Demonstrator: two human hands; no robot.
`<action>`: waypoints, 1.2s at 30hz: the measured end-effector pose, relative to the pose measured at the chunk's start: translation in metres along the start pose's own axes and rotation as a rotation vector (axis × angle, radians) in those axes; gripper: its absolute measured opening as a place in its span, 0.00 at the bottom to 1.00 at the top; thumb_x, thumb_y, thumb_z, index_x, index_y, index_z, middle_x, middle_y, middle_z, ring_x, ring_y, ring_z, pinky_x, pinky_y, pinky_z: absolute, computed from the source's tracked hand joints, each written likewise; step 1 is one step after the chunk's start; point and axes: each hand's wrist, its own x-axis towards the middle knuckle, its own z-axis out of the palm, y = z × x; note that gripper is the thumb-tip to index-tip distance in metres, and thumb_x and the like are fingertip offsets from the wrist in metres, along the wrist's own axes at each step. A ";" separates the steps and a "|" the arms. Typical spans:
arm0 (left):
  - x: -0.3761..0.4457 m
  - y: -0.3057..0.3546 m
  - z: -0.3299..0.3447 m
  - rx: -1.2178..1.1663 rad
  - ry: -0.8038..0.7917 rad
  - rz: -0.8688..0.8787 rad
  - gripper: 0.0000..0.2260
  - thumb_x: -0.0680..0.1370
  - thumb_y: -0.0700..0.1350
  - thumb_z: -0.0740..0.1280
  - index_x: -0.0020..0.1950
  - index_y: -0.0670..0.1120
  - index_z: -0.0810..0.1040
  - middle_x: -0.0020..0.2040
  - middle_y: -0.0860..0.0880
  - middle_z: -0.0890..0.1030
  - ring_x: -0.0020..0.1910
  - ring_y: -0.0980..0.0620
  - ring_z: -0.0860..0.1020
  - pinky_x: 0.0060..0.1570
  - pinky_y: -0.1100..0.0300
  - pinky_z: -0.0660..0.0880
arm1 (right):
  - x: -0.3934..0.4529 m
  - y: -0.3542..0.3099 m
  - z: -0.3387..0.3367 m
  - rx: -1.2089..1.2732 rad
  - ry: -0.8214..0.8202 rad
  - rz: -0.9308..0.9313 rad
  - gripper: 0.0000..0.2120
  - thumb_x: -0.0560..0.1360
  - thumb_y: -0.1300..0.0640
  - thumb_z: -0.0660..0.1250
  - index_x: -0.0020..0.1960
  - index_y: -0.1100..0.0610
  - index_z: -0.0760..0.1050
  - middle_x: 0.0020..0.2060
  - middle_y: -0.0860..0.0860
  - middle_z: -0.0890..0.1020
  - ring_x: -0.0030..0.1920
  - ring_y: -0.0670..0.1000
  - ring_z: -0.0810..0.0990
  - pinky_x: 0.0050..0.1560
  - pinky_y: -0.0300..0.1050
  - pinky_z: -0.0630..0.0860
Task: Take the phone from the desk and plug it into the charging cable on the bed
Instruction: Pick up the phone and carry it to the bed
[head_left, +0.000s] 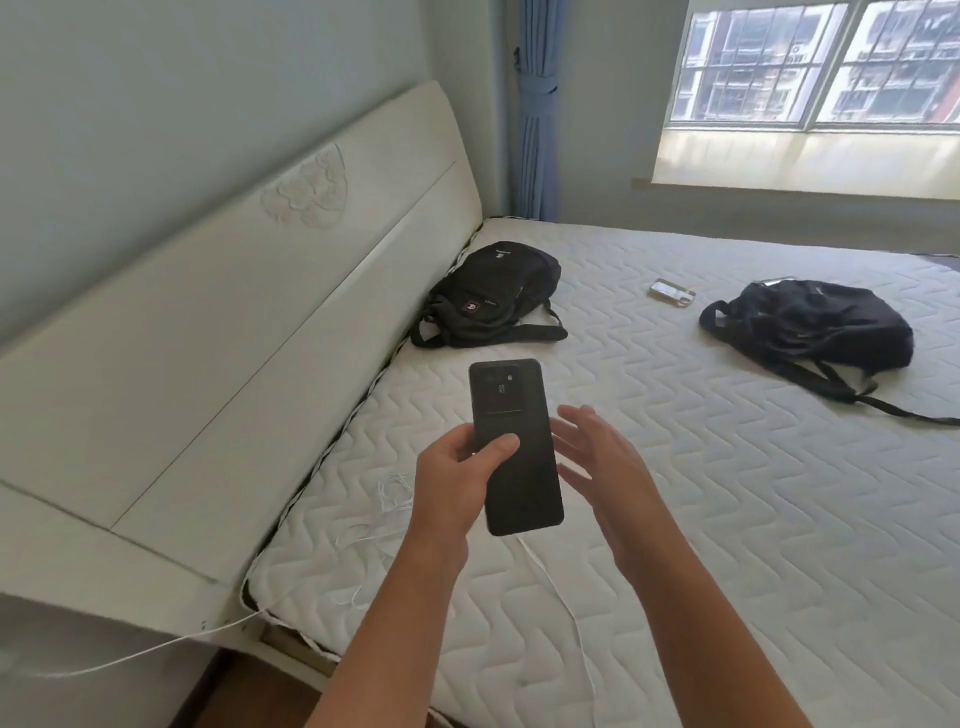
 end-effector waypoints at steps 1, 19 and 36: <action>0.001 -0.003 -0.006 -0.014 0.022 -0.025 0.06 0.72 0.46 0.74 0.48 0.51 0.85 0.45 0.51 0.87 0.46 0.50 0.85 0.47 0.53 0.81 | 0.002 0.001 0.005 0.002 -0.006 0.014 0.17 0.80 0.41 0.54 0.63 0.47 0.72 0.55 0.41 0.78 0.57 0.43 0.76 0.58 0.43 0.71; 0.143 -0.035 -0.124 -0.392 -0.051 -0.277 0.13 0.73 0.40 0.74 0.56 0.47 0.82 0.47 0.46 0.87 0.46 0.49 0.86 0.41 0.55 0.82 | 0.081 0.026 0.138 -0.209 0.217 0.048 0.19 0.76 0.44 0.65 0.65 0.47 0.72 0.57 0.43 0.78 0.56 0.46 0.77 0.56 0.43 0.73; 0.263 -0.080 -0.179 -0.503 -0.114 -0.475 0.15 0.72 0.40 0.74 0.58 0.45 0.82 0.53 0.43 0.86 0.51 0.45 0.85 0.44 0.55 0.82 | 0.187 0.096 0.208 -0.223 0.336 0.188 0.07 0.71 0.49 0.71 0.40 0.51 0.83 0.38 0.46 0.85 0.45 0.47 0.83 0.54 0.53 0.79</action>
